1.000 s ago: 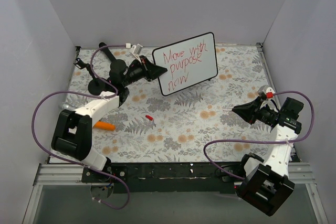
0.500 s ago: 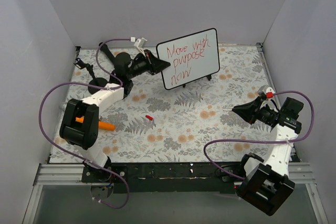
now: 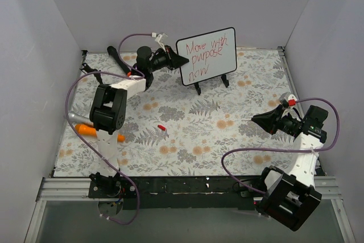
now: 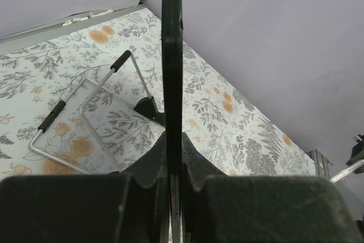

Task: Write a sentence on the whiteboard
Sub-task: Place the whiteboard on the whiteboard stand.

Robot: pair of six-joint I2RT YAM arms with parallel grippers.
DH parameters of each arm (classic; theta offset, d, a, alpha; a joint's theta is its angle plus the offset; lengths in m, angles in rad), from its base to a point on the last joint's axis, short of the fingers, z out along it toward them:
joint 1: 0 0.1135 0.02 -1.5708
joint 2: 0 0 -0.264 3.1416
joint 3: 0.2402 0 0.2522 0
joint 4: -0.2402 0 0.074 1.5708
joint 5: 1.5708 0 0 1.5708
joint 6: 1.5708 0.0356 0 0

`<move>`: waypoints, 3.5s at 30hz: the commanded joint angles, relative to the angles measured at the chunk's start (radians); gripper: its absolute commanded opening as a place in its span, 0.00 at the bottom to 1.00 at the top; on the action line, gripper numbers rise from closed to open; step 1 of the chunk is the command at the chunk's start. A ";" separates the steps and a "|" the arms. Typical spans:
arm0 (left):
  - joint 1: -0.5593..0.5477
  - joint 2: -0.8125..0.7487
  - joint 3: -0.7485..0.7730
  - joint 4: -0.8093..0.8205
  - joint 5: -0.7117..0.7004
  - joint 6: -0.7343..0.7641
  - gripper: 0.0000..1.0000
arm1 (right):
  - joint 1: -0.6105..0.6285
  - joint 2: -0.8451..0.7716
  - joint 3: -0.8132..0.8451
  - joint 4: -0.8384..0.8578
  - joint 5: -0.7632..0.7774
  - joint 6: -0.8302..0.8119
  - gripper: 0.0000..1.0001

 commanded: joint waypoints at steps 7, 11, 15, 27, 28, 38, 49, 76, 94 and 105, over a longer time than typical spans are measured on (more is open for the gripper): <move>0.025 0.123 0.163 0.143 0.089 0.012 0.00 | -0.004 0.032 0.017 -0.022 -0.015 -0.034 0.01; 0.030 0.158 0.197 0.151 0.097 0.002 0.00 | -0.004 0.043 0.020 -0.028 -0.015 -0.040 0.01; 0.030 0.185 0.207 0.158 0.111 -0.004 0.00 | -0.004 0.046 0.022 -0.031 -0.015 -0.045 0.01; 0.042 0.229 0.168 0.206 0.129 -0.014 0.00 | -0.004 0.048 0.022 -0.031 -0.013 -0.046 0.01; 0.042 0.231 0.164 0.209 0.131 -0.014 0.00 | -0.004 0.048 0.022 -0.031 -0.015 -0.046 0.01; 0.050 0.258 0.120 0.220 0.128 -0.007 0.01 | -0.004 0.048 0.022 -0.031 -0.013 -0.048 0.01; 0.054 0.251 0.055 0.237 0.118 -0.002 0.11 | -0.004 0.048 0.020 -0.030 -0.013 -0.048 0.01; 0.059 0.186 -0.040 0.152 0.079 0.142 0.28 | -0.004 0.040 0.020 -0.031 -0.016 -0.048 0.01; 0.059 0.068 -0.135 0.184 0.004 0.142 0.85 | -0.004 0.035 0.020 -0.037 -0.018 -0.052 0.01; 0.062 -0.283 -0.423 -0.053 -0.376 0.049 0.98 | -0.002 0.019 0.029 -0.062 -0.024 -0.075 0.01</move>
